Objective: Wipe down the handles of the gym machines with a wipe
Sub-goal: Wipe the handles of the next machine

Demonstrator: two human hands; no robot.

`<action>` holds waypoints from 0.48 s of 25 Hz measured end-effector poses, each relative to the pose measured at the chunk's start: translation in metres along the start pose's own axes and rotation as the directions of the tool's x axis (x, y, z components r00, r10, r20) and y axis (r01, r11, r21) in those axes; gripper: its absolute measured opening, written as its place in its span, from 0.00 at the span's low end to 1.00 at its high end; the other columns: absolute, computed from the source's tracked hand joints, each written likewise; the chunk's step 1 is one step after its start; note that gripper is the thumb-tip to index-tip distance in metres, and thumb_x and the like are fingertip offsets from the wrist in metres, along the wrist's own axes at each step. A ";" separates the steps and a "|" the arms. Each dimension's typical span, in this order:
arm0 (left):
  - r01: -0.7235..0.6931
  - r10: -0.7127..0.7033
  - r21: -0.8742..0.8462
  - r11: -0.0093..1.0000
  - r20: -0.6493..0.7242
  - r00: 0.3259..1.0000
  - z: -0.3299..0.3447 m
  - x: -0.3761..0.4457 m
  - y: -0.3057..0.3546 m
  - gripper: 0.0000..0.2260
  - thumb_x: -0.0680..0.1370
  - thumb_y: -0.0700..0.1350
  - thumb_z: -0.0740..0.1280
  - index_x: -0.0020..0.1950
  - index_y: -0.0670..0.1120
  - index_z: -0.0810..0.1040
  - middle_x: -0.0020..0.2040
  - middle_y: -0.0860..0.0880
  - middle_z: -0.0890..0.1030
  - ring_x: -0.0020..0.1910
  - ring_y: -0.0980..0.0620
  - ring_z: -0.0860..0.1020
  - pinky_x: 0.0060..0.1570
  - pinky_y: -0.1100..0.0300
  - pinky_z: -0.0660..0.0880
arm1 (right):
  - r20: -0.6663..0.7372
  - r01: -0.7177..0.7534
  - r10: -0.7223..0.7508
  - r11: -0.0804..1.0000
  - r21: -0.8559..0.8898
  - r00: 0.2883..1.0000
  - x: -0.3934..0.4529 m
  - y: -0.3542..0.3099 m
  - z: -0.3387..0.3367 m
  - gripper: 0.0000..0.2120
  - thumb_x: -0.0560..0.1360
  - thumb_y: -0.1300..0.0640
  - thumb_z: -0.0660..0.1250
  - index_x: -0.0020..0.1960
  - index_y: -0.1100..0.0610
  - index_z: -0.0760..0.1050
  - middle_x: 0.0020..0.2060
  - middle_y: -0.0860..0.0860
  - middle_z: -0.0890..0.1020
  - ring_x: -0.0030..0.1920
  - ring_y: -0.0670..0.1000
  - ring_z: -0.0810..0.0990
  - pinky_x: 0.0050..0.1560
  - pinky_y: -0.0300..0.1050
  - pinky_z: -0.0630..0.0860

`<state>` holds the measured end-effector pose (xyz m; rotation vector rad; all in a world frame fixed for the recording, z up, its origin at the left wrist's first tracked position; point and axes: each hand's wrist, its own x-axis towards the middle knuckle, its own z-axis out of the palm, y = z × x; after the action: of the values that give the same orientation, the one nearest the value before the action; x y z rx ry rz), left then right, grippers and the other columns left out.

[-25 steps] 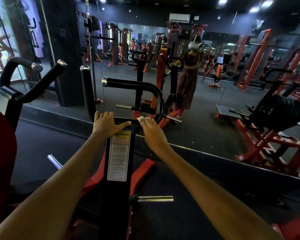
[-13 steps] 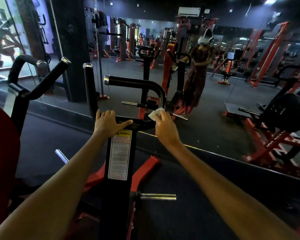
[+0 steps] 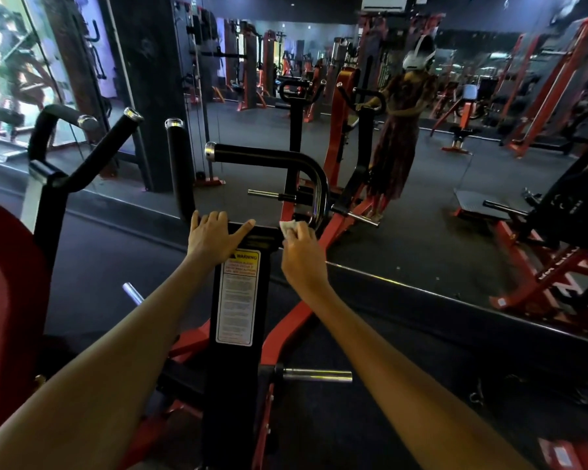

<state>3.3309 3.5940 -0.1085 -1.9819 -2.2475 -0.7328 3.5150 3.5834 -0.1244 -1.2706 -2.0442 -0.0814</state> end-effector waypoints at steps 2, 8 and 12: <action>0.004 -0.003 0.011 1.000 -0.018 1.000 0.003 0.000 0.000 0.33 0.77 0.67 0.53 0.60 0.38 0.74 0.61 0.40 0.76 0.65 0.43 0.71 0.74 0.47 0.49 | 0.019 0.028 -0.029 0.999 0.045 0.999 -0.001 -0.008 0.007 0.16 0.79 0.66 0.59 0.65 0.67 0.69 0.60 0.59 0.73 0.58 0.55 0.74 0.56 0.46 0.77; 0.003 -0.006 0.106 0.994 0.026 1.000 0.003 0.010 0.016 0.21 0.82 0.56 0.53 0.59 0.42 0.75 0.59 0.42 0.76 0.63 0.42 0.71 0.72 0.43 0.51 | -0.111 0.144 -0.139 0.989 0.042 0.984 0.007 0.044 -0.030 0.15 0.75 0.70 0.62 0.58 0.61 0.78 0.54 0.54 0.78 0.56 0.52 0.77 0.56 0.44 0.76; -0.245 0.245 0.022 0.969 -0.179 0.953 0.022 -0.004 0.028 0.13 0.82 0.44 0.55 0.43 0.43 0.76 0.44 0.45 0.79 0.48 0.45 0.77 0.62 0.51 0.64 | -0.282 0.042 -0.030 0.998 0.037 0.959 0.003 0.041 -0.017 0.13 0.73 0.68 0.62 0.56 0.62 0.78 0.50 0.55 0.77 0.53 0.53 0.77 0.53 0.42 0.76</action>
<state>3.3638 3.6001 -0.1207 -2.0516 -1.8594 -0.8443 3.5564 3.5997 -0.1223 -1.1264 -1.8143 -0.2220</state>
